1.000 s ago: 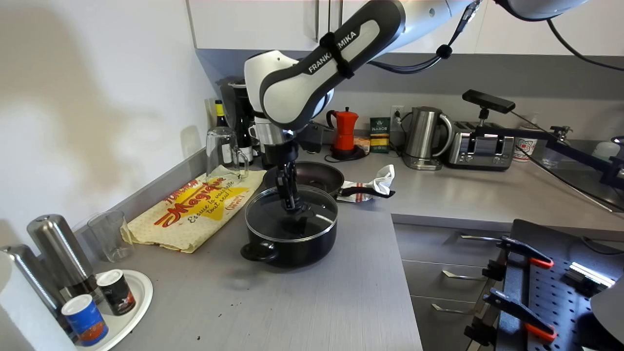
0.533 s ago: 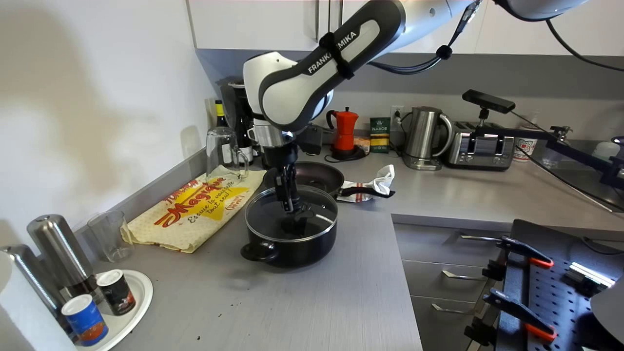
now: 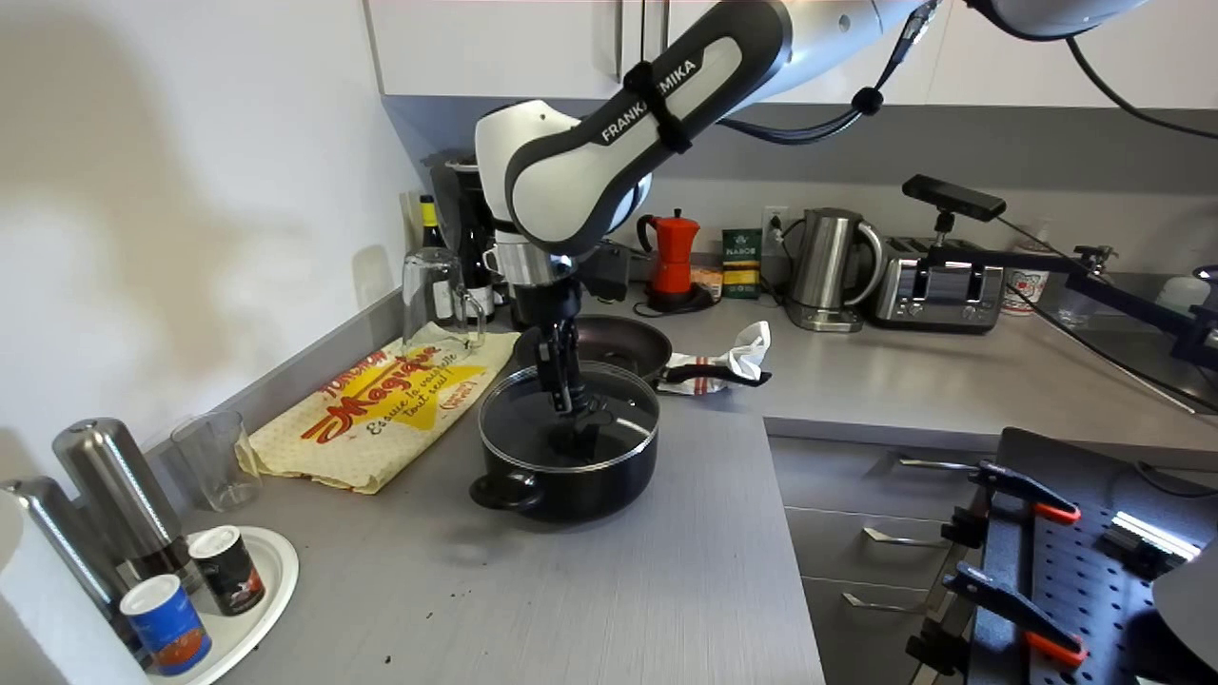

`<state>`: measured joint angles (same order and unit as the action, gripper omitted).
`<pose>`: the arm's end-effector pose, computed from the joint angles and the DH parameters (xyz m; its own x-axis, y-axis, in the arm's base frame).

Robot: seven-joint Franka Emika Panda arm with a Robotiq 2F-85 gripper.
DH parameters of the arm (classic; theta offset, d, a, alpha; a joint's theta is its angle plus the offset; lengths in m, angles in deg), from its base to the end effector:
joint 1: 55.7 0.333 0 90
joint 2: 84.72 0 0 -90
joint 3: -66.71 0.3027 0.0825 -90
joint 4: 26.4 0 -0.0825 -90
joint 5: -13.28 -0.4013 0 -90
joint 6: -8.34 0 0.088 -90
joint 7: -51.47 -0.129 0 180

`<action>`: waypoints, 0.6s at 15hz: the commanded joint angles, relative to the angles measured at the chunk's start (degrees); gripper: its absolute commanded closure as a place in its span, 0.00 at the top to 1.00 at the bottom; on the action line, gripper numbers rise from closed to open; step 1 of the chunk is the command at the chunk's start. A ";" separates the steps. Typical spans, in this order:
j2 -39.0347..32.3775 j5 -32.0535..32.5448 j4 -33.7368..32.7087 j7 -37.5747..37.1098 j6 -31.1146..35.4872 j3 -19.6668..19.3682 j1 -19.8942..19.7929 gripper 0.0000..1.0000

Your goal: Put the glass lid on the black pot

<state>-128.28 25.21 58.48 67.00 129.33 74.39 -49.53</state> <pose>0.6911 0.1448 0.1750 0.8187 0.5573 -0.1383 0.5665 -0.8233 0.0360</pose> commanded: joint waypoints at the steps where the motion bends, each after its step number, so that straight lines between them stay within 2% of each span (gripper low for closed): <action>1: 3.10 -1.21 3.31 0.72 1.10 -0.02 -0.22 1.00; 5: 8.58 -0.29 9.60 -1.93 4.17 -0.62 0.47 1.00; 6: 3.48 -0.48 3.36 -0.45 1.88 -0.65 0.53 1.00; 9: 6.70 -0.43 6.80 -0.84 2.65 -0.62 0.55 1.00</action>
<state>-121.52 25.21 65.50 65.96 132.13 74.34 -49.51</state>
